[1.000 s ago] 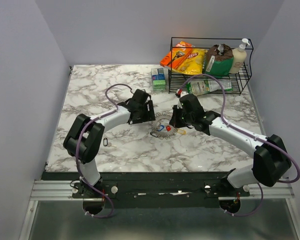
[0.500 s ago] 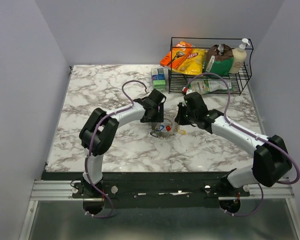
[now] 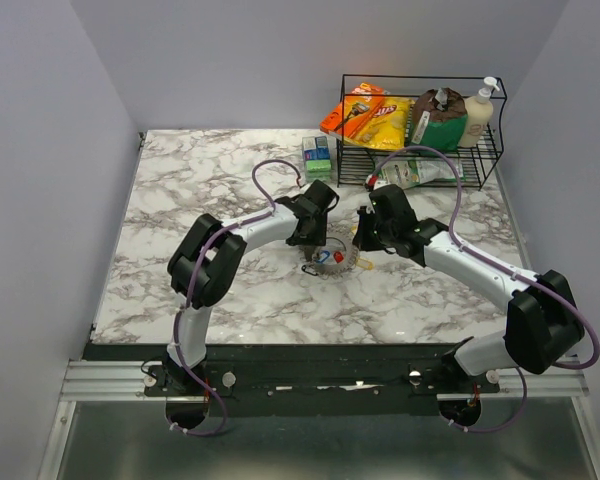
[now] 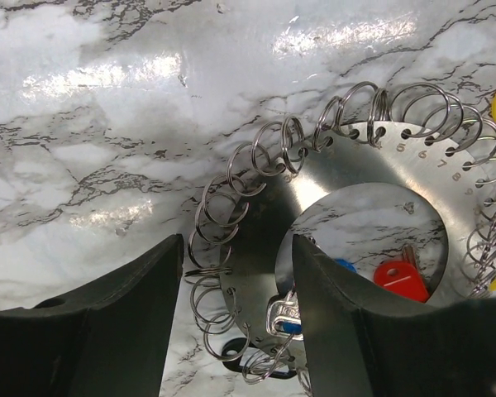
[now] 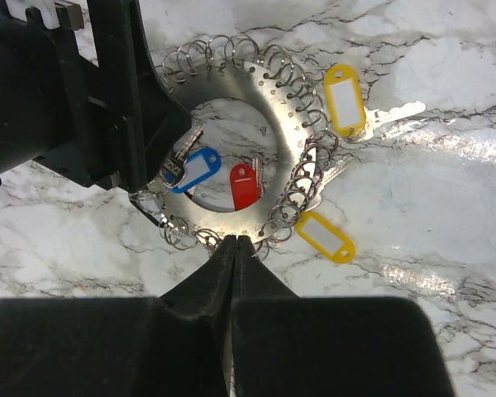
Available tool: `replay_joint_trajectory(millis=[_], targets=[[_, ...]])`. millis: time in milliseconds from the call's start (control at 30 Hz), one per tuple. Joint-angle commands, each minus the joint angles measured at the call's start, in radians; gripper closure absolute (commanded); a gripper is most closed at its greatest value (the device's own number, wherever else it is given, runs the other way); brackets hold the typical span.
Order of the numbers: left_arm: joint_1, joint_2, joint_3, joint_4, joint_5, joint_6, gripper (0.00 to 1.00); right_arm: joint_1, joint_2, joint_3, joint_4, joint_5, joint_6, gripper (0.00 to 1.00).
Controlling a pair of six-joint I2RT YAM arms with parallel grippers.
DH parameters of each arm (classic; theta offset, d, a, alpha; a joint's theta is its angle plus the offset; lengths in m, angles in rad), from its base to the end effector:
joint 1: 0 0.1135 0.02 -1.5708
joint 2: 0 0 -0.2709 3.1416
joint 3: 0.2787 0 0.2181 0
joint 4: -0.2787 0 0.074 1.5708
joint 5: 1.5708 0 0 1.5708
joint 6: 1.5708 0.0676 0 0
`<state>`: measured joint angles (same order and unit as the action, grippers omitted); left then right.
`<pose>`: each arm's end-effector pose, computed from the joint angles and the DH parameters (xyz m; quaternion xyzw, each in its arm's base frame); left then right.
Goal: Put the keys on the keyring
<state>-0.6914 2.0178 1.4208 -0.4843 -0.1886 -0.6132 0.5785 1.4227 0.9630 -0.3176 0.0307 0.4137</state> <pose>0.3241 -0.2518 0.1656 0.0150 0.9660 -0.0738 0.2472 0.2485 0.1598 0.2429 -0.0700 0.9196 0.1715 0.3465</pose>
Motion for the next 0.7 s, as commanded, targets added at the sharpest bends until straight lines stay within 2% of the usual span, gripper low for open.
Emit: replay_joint_trajectory(millis=[0, 433, 667], targets=[[-0.007, 0.058, -0.008, -0.059, -0.084, 0.017, 0.37, -0.006, -0.008, 0.0, -0.024, 0.02, -0.019, 0.92], [-0.007, 0.039, -0.108, -0.152, -0.278, 0.02, 0.41, -0.006, -0.005, -0.003, -0.024, 0.024, -0.036, 0.92], [-0.026, -0.045, -0.244, -0.1, -0.242, -0.01, 0.43, -0.005, -0.001, 0.002, -0.024, 0.014, -0.036, 0.91]])
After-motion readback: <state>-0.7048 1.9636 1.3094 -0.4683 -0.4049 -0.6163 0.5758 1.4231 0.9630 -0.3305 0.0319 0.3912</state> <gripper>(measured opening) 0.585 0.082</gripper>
